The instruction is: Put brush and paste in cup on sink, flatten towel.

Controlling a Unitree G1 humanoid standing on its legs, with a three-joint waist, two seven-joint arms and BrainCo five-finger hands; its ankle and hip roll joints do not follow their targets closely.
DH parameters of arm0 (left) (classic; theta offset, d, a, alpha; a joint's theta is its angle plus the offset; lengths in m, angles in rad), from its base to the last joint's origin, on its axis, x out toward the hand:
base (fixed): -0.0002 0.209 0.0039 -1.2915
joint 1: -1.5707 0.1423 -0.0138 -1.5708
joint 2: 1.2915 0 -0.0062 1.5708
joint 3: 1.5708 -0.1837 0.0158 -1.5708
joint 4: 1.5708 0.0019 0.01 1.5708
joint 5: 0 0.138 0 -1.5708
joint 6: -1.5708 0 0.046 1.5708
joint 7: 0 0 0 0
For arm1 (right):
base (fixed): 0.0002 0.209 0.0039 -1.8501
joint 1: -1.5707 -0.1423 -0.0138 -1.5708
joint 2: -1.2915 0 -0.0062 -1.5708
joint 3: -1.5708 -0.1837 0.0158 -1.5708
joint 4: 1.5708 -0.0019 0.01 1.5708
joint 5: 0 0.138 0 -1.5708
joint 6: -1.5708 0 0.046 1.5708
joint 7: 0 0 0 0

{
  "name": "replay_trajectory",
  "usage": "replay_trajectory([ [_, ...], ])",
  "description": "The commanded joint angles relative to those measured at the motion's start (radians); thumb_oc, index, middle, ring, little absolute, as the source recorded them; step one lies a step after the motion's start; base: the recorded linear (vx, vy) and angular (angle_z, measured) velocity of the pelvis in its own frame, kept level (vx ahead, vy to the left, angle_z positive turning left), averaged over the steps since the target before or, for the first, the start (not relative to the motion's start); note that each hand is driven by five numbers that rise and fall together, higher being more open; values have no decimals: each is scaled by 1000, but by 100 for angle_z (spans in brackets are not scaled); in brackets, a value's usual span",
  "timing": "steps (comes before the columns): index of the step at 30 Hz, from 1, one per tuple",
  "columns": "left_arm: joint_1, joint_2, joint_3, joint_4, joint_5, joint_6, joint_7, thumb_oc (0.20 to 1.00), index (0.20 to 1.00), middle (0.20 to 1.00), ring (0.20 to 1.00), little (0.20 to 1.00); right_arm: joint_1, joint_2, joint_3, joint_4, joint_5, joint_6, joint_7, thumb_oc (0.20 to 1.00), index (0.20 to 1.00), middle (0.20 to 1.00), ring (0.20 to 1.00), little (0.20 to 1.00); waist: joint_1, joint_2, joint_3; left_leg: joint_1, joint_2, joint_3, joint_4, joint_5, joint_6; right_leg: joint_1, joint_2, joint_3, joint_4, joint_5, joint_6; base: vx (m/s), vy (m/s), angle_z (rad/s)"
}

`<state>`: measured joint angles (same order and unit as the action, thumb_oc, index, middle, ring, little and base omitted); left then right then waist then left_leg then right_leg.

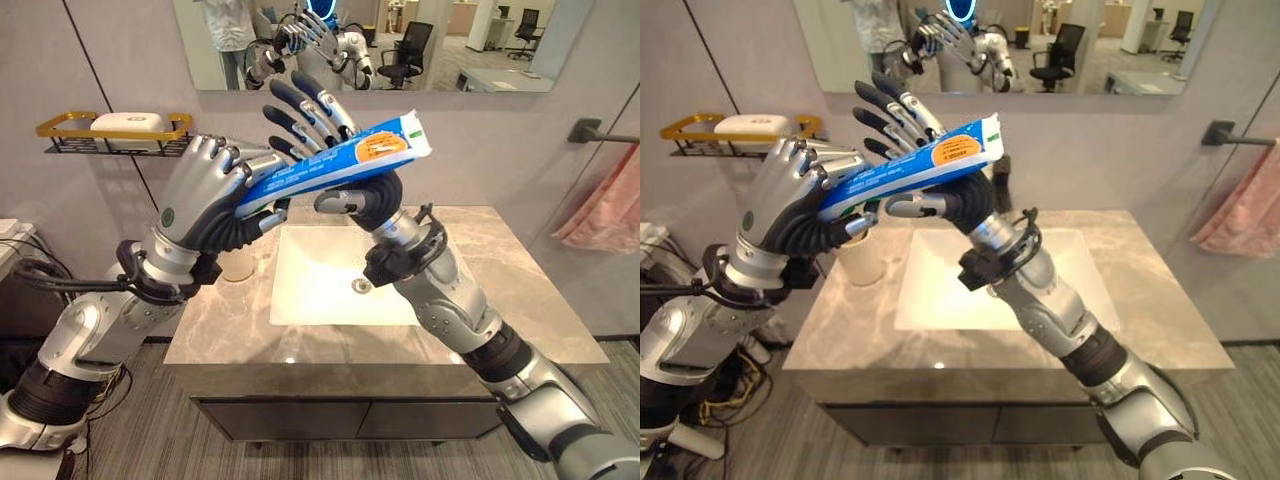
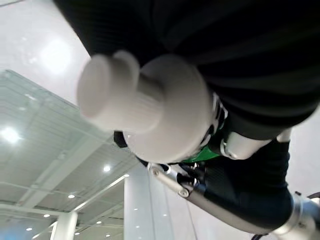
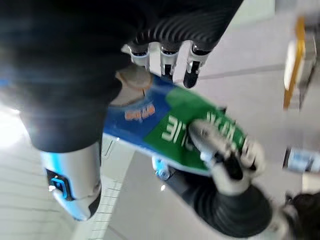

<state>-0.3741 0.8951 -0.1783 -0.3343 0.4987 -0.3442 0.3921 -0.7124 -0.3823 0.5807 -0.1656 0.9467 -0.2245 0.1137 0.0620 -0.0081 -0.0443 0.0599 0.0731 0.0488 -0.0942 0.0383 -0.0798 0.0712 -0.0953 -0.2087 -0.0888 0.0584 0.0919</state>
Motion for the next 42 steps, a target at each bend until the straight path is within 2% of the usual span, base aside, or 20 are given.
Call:
replay_trajectory([
  [1,-20,29,-13,45,-14,39,44,200,200,200,200,200,-108,50,21,-68,82,-61,27,1000,1000,1000,1000,1000,6,-65,-37,-35,2,-7,7,8,-28,13,-69,-45,6,18,43,-13,-2,15],
  [5,3,9,-22,62,-15,50,44,200,200,200,200,200,-107,82,24,-81,111,-71,28,1000,1000,1000,1000,1000,13,-71,-41,-40,1,-13,7,12,-28,14,-71,-56,5,18,42,-11,0,11],
  [13,39,-29,-35,83,-30,53,37,200,200,200,200,200,-90,90,20,-106,146,-91,27,1000,1000,1000,1000,1000,10,-71,-40,-40,5,-7,7,11,-26,9,-71,-52,8,18,40,0,0,0],
  [14,31,-40,-40,82,-36,60,36,200,200,200,200,200,-101,106,27,-109,150,-80,22,875,875,875,875,875,12,-70,-41,-41,6,-6,7,11,-26,9,-71,-51,7,18,40,0,0,0],
  [15,31,-40,-40,82,-36,60,36,200,200,200,200,200,-101,106,27,-109,149,-80,22,809,809,809,809,809,12,-70,-41,-41,6,-6,7,11,-26,9,-71,-51,7,18,40,0,0,0],
  [16,29,-44,-48,79,-43,61,25,200,200,200,200,200,-92,103,22,-107,155,-78,28,586,586,586,586,586,9,-68,-41,-40,6,-4,7,11,-25,7,-70,-50,8,19,40,0,0,0],
  [18,41,-52,-46,78,-49,59,17,200,200,200,200,200,-81,102,8,-132,157,-80,33,533,533,533,533,533,5,-65,-39,-40,7,2,7,11,-24,4,-69,-44,8,20,40,0,0,0],
  [21,41,-60,-53,83,-74,54,8,200,200,200,200,200,-62,103,1,-143,155,-85,29,526,526,526,526,526,-1,-59,-39,-38,8,11,7,11,-22,-1,-68,-32,7,21,41,5,2,-4],
  [22,68,-58,-78,237,-92,34,13,200,200,200,200,200,-49,103,1,-152,165,-87,33,520,520,520,520,520,-11,-55,-38,-31,10,19,7,9,-23,0,-67,-26,8,19,42,8,19,-9],
  [23,71,-46,-66,251,-103,34,27,200,200,200,200,200,-44,98,4,-146,173,-106,28,511,511,511,511,511,-8,-52,-40,-35,10,22,7,12,-22,-8,-69,-21,7,25,42,-1,18,-13],
  [27,35,-37,-30,198,-157,60,18,200,200,200,200,200,-63,111,15,-140,149,-96,6,542,542,542,542,542,-9,-49,-38,-36,12,24,7,10,-21,-11,-68,-15,6,26,42,1,-1,-16],
  [30,35,-36,-9,160,-182,53,7,200,200,200,200,200,-59,109,4,-158,142,-91,12,567,567,567,567,567,-12,-47,-36,-35,14,28,7,10,-20,-13,-68,-11,6,26,42,0,-2,1],
  [31,35,-113,-87,317,-187,41,24,200,200,200,200,200,-28,113,3,-150,157,-99,22,561,561,561,561,561,-31,-48,-36,-30,15,38,7,9,-19,-15,-68,-1,8,28,42,0,0,0],
  [32,33,-114,-88,318,-186,41,25,200,200,200,200,200,-27,112,2,-150,157,-99,22,548,548,548,548,548,-30,-48,-36,-29,15,38,7,8,-19,-16,-68,-1,8,28,42,0,0,0],
  [33,52,-141,-120,360,-166,38,23,200,200,200,200,200,-35,120,6,-132,158,-116,8,489,489,489,489,489,-31,-47,-35,-28,16,41,7,7,-19,-16,-68,1,8,27,42,9,4,-4],
  [34,51,-142,-121,361,-165,38,24,200,200,200,200,200,-34,120,6,-132,158,-116,8,489,489,489,489,489,-31,-47,-35,-28,16,41,7,7,-19,-16,-68,1,8,27,42,17,0,-9],
  [35,44,-160,-129,333,-158,48,23,200,200,200,200,200,-45,134,14,-121,153,-116,-8,253,253,253,253,253,-30,-48,-34,-27,16,41,7,5,-18,-16,-68,2,8,25,42,17,-7,-23],
  [36,22,-169,-144,306,-158,59,21,200,200,200,200,200,-48,134,9,-120,143,-116,-14,200,200,200,200,200,-34,-47,-33,-27,15,40,7,4,-17,-16,-68,3,8,24,42,19,-9,-24],
  [42,-1,-179,-160,233,-166,71,4,200,200,200,200,200,-32,151,-8,-141,129,-115,-32,200,200,200,200,200,-34,-47,-28,-27,15,39,7,2,-15,-14,-68,3,9,21,42,4,-2,-4],
])
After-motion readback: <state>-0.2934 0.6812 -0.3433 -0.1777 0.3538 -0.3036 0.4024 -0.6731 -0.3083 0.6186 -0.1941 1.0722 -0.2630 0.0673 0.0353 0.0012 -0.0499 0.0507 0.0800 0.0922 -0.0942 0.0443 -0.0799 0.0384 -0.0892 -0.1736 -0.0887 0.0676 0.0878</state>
